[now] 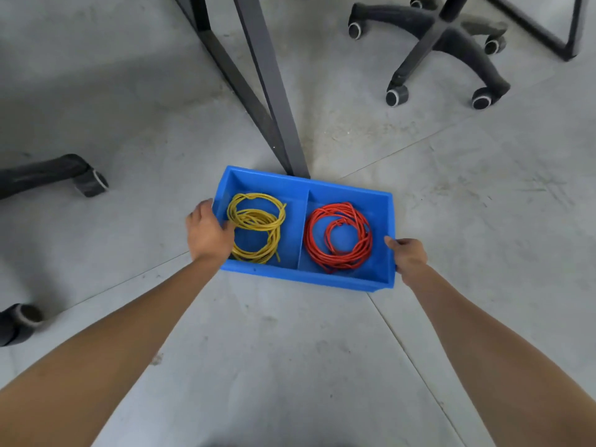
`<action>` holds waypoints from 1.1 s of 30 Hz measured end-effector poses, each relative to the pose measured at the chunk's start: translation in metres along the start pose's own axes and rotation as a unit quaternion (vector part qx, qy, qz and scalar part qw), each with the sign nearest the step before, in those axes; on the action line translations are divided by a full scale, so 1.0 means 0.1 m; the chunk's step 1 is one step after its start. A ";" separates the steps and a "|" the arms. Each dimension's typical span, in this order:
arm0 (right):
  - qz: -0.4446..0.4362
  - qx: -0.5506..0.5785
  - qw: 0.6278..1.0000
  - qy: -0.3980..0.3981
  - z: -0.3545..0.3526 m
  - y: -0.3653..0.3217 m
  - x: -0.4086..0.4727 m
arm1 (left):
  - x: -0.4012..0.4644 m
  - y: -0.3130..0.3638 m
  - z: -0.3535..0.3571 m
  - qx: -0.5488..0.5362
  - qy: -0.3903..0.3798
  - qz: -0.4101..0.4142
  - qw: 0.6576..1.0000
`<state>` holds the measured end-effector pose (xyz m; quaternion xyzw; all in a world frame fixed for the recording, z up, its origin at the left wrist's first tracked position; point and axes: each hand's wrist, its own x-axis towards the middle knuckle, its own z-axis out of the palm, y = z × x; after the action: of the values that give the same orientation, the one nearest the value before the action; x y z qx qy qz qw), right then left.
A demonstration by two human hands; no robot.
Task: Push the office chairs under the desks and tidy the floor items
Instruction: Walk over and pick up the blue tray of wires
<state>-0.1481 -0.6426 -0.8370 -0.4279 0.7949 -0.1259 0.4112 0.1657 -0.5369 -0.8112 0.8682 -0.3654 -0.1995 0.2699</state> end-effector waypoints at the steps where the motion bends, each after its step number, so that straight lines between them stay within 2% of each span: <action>1: 0.006 0.009 1.000 -0.008 0.00 0.01 0.06 | 0.07 -0.02 -0.01 0.005 -0.028 -0.047 0.998; 4: 0.027 0.050 0.998 -0.038 -0.04 -0.04 0.10 | 0.22 -0.07 -0.02 0.003 -0.114 -0.113 0.987; 8: 0.043 0.169 0.981 -0.082 -0.10 -0.20 0.02 | 0.27 -0.13 -0.06 -0.002 -0.127 -0.136 0.983; 10: 0.070 0.180 0.977 -0.090 -0.10 -0.18 0.01 | 0.21 -0.12 -0.06 0.000 -0.144 -0.159 0.977; 14: 0.120 0.144 0.982 -0.034 -0.20 -0.15 -0.22 | 0.03 -0.06 -0.14 0.000 -0.125 -0.172 0.977; 17: 0.129 0.156 0.979 -0.026 -0.41 -0.14 -0.45 | -0.11 0.14 -0.32 -0.016 -0.099 -0.182 0.978; 25: 0.090 0.131 0.985 0.067 -1.56 -0.72 -1.62 | -0.73 1.31 -1.36 -0.040 -0.032 -0.182 0.982; 33: 0.074 0.067 0.986 0.130 -3.39 -1.56 -3.19 | -1.61 2.85 -3.05 -0.098 -0.036 -0.238 0.966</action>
<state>-0.2215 -0.5377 -0.3627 -0.3193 0.8608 -0.2028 0.3405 0.0764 -0.4864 -0.3758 0.8917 -0.1365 -0.3241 0.2849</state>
